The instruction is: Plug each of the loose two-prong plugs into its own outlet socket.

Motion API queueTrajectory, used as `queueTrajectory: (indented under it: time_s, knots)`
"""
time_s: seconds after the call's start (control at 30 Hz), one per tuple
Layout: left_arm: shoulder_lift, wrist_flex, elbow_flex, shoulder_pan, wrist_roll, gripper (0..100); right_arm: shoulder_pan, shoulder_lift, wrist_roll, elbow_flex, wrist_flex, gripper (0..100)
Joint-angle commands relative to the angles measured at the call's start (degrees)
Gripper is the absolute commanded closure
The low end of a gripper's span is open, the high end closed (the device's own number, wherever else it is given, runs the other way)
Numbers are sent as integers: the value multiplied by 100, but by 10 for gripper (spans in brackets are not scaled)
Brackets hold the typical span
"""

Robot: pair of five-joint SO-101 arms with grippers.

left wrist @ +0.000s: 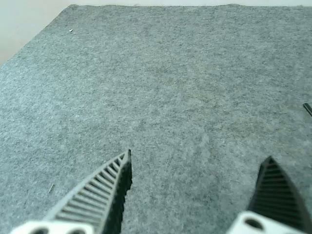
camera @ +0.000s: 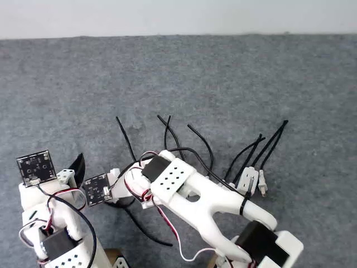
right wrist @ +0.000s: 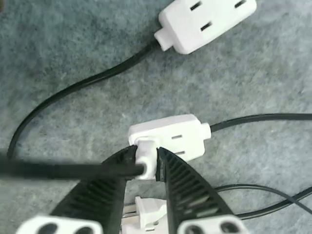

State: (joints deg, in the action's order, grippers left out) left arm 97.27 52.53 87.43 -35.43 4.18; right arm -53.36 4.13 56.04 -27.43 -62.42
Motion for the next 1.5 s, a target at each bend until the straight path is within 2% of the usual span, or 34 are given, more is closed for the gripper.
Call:
queueTrajectory:
  time_s: [0.0,0.5,0.83,1.27,1.37,1.47]
  knots:
    - [53,-211,-13,-35,-44,622,119,-224,88,149,215,991]
    - [62,-220,22,-35,-35,622,391,-189,88,123,-57,991]
    - [62,-220,22,-35,-35,622,462,910,26,-369,-40,991]
    - [62,-299,13,9,-79,622,462,2281,-879,-448,-40,991]
    - [62,-308,-119,387,-97,622,426,2695,-1152,-422,-31,991]
    - [62,-448,-268,1240,-308,622,453,3090,-1574,-114,-180,991]
